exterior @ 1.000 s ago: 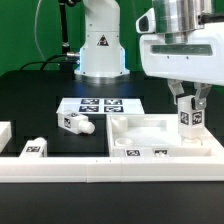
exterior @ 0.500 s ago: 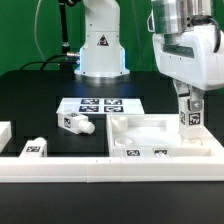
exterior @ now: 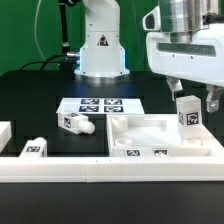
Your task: Assemble one leg
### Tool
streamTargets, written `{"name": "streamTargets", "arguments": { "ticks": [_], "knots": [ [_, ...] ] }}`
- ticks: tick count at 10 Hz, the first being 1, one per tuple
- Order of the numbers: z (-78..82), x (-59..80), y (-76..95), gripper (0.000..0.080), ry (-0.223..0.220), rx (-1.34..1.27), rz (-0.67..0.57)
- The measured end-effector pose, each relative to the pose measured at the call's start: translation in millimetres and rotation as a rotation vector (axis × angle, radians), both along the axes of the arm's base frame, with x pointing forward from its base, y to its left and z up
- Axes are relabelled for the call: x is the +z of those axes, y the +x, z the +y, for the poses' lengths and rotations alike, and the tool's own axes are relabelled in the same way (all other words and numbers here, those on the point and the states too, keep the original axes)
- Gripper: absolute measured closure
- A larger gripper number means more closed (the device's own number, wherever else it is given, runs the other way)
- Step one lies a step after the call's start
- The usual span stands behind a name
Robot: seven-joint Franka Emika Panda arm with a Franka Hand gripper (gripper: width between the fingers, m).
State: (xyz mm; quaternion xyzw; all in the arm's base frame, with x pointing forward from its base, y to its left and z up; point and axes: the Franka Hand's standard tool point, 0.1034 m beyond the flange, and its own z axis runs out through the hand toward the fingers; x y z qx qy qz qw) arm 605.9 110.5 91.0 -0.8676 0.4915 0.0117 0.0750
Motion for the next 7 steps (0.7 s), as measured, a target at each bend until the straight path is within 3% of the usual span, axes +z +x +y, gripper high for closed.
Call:
{"name": "streamTargets", "arguments": {
  "ticks": [2, 7],
  "knots": [
    [-0.4, -0.1, 0.0, 0.0151, -0.010, 0.180, -0.026],
    [-3.5, -5.2, 3.7, 0.0151, -0.085, 0.789, -0.123]
  ]
}}
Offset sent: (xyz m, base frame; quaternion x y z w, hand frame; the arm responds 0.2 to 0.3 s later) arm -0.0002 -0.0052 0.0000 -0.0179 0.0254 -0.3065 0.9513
